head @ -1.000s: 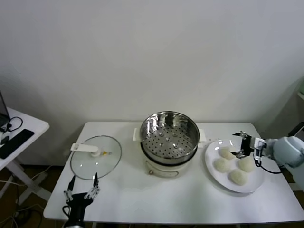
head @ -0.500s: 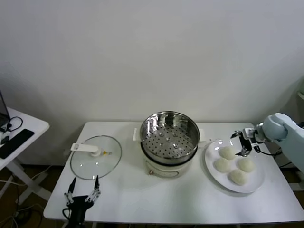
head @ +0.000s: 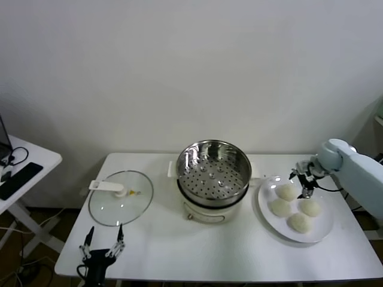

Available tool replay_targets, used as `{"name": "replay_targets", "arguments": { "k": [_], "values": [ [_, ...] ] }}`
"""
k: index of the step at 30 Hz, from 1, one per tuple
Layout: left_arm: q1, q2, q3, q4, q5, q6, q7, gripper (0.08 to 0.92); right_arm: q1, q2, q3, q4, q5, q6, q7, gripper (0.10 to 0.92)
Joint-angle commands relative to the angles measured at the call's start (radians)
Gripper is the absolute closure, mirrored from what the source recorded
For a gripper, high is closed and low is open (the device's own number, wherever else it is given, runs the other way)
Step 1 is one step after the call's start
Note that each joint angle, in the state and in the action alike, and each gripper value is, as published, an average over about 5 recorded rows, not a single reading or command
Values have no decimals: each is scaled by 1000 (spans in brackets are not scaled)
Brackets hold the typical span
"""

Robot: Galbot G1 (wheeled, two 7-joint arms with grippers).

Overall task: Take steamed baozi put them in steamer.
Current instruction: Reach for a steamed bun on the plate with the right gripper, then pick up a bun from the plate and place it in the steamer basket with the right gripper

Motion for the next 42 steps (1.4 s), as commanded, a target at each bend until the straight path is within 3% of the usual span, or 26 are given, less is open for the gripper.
{"name": "replay_targets", "arguments": {
  "k": [1,18,27,36,42],
  "values": [
    [-3,-32,-6,9,3,3,1,177,-13,113,50,-147,-57,16,-5,203],
    [-5,-30,-7,21,10,1,7,177,-33,132,94,-194,-84,16,-10,207],
    [-6,-28,-8,24,11,0,4,177,-11,105,73,-154,-62,18,-13,350],
    [7,-18,-17,20,15,-10,-1,177,303,-48,-259,99,176,40,-31,355],
    [14,-16,-17,16,16,-16,-3,177,593,-46,-435,235,335,88,-38,353]
  ]
}}
